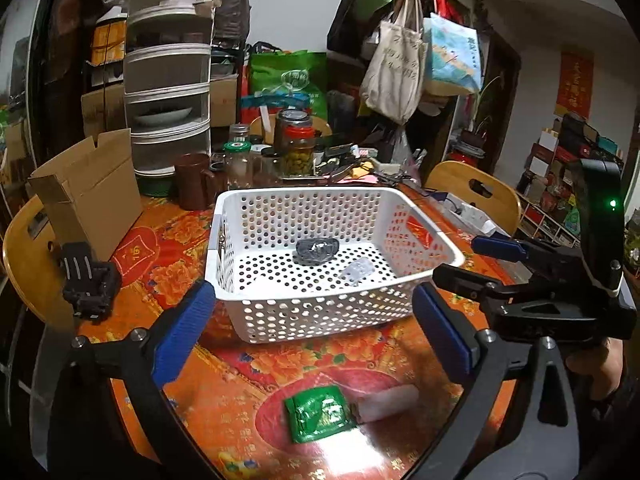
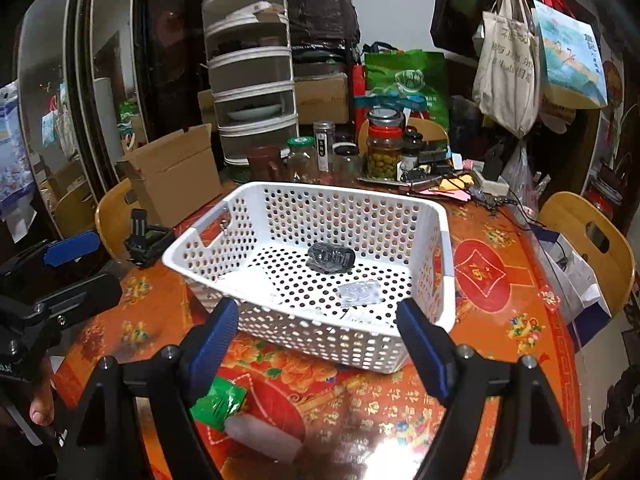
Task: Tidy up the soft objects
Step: 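Withdraw both open grippers toward the green packet and white towel, then close the left gripper on the green packet while the right grasps the white rolled towel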
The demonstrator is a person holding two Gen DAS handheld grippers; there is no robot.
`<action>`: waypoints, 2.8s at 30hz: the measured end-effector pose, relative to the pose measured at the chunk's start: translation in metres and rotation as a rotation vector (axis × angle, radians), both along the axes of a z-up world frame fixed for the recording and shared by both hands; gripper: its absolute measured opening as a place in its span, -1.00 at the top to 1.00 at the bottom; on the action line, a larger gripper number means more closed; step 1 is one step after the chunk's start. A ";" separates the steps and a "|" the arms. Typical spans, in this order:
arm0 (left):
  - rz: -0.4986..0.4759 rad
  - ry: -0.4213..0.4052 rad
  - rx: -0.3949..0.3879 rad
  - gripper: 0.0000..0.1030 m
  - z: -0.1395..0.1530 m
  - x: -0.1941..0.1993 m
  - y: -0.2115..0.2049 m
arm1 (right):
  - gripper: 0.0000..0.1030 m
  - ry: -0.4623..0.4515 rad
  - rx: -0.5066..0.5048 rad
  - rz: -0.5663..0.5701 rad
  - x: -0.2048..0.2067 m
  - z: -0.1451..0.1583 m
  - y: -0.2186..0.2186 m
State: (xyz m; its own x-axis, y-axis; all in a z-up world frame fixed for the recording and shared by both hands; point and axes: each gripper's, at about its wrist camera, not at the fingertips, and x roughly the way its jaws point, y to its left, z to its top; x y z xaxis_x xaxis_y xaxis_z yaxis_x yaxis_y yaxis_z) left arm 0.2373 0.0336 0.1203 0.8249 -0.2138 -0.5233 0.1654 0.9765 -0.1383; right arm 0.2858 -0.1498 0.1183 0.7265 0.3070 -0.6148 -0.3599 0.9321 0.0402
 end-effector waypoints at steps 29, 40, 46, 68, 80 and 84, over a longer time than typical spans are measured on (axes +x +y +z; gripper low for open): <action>0.007 0.320 -0.077 -0.96 -0.170 -0.018 0.001 | -0.84 0.124 0.094 -0.031 -0.091 -0.121 -0.014; 0.013 0.342 -0.052 -0.52 -0.187 -0.003 0.004 | -0.66 0.188 0.080 0.023 -0.073 -0.144 0.009; 0.015 0.330 -0.038 -0.52 -0.189 -0.002 0.010 | -0.64 0.221 0.067 0.049 -0.060 -0.152 0.029; -0.039 0.322 0.031 -0.49 -0.189 -0.003 -0.014 | 0.32 0.224 0.039 -0.001 -0.053 -0.155 0.003; -0.056 0.309 0.098 0.01 -0.186 -0.007 -0.042 | 0.07 0.248 0.121 0.004 -0.048 -0.155 -0.015; -0.051 0.304 0.044 0.53 -0.185 -0.008 -0.028 | -0.07 0.235 0.091 0.025 -0.041 -0.149 -0.005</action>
State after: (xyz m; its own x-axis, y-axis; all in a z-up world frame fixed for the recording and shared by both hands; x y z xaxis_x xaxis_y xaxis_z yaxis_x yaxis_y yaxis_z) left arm 0.2288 0.0058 -0.0649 0.6177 -0.2226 -0.7542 0.1715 0.9741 -0.1471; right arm 0.2448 -0.1548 -0.0306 0.5584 0.3848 -0.7350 -0.3532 0.9119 0.2090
